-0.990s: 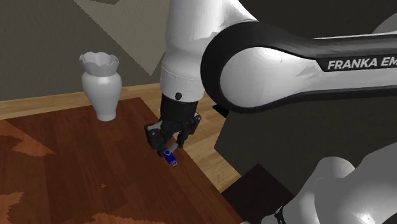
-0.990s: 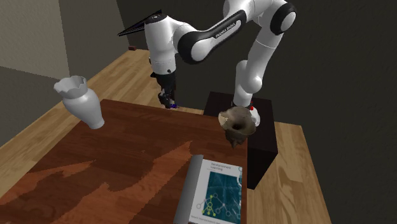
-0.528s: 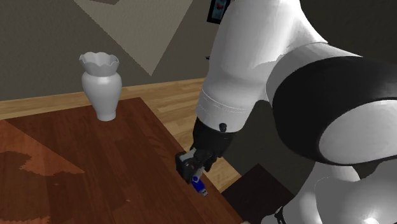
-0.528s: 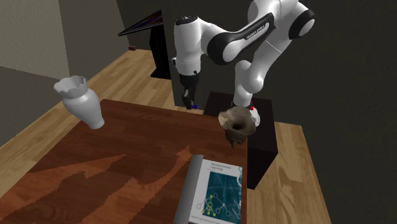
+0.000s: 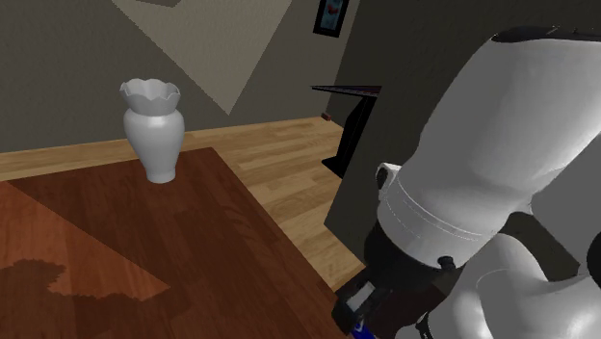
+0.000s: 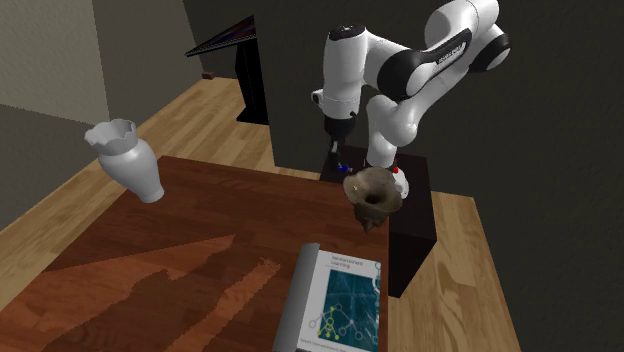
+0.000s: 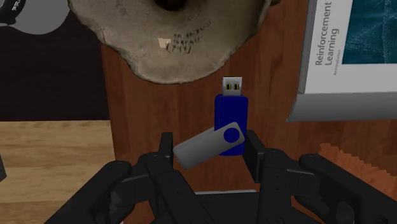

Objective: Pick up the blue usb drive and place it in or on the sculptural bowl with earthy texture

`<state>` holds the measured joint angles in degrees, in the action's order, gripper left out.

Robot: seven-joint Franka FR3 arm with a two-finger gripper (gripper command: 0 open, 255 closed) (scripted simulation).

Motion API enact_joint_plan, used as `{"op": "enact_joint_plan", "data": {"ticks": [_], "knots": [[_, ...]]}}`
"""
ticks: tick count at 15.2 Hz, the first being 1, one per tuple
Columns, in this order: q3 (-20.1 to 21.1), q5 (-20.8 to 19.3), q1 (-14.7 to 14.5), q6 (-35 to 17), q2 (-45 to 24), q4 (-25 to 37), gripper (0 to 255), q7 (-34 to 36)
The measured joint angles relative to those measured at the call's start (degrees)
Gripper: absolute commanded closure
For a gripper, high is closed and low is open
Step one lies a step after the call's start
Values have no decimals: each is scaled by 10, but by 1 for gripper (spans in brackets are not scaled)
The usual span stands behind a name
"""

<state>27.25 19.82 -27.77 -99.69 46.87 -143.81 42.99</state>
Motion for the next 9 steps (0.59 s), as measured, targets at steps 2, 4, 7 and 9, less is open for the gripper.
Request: {"op": "enact_joint_plan", "data": {"ticks": [2,4,7,9], "knots": [[5,15,-21,21,37,-14,255,17],[7,27,-42,47,78,-29,255,33],[16,48,-73,82,128,-41,255,62],[26,60,-83,79,140,-55,255,71]]}}
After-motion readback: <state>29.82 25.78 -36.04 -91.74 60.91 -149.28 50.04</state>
